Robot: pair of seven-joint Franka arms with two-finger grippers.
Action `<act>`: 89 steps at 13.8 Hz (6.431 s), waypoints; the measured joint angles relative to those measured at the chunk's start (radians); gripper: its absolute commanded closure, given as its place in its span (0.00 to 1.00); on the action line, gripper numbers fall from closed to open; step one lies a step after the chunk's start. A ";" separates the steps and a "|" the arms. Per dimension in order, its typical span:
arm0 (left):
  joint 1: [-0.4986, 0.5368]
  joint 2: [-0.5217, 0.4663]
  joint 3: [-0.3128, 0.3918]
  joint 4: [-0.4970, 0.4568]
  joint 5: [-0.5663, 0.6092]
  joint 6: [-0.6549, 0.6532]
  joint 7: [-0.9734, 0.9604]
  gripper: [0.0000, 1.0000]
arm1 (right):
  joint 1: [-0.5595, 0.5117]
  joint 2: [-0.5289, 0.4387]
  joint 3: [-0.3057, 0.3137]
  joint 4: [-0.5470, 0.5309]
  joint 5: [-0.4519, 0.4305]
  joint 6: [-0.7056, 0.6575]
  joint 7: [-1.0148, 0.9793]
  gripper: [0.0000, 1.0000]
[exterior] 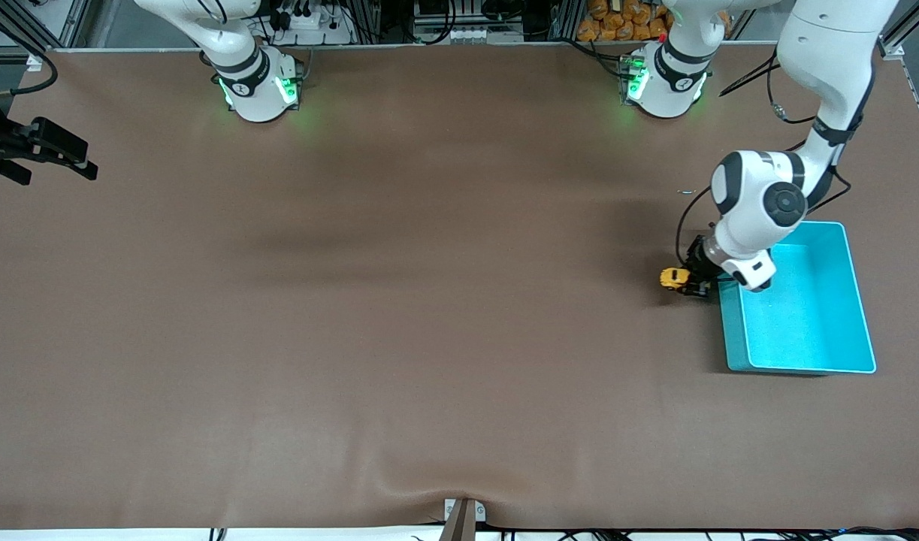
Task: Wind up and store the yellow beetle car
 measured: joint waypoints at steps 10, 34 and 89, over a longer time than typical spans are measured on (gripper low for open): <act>-0.062 -0.089 -0.036 0.140 0.320 -0.199 0.179 1.00 | 0.000 0.000 0.000 0.000 0.000 0.000 0.004 0.00; 0.296 -0.036 -0.031 0.375 0.157 -0.419 1.344 1.00 | 0.000 0.000 0.000 0.000 0.000 0.000 0.010 0.00; 0.357 -0.096 -0.164 0.443 0.186 -0.478 1.452 0.00 | 0.000 0.000 -0.002 0.000 -0.018 -0.011 0.011 0.00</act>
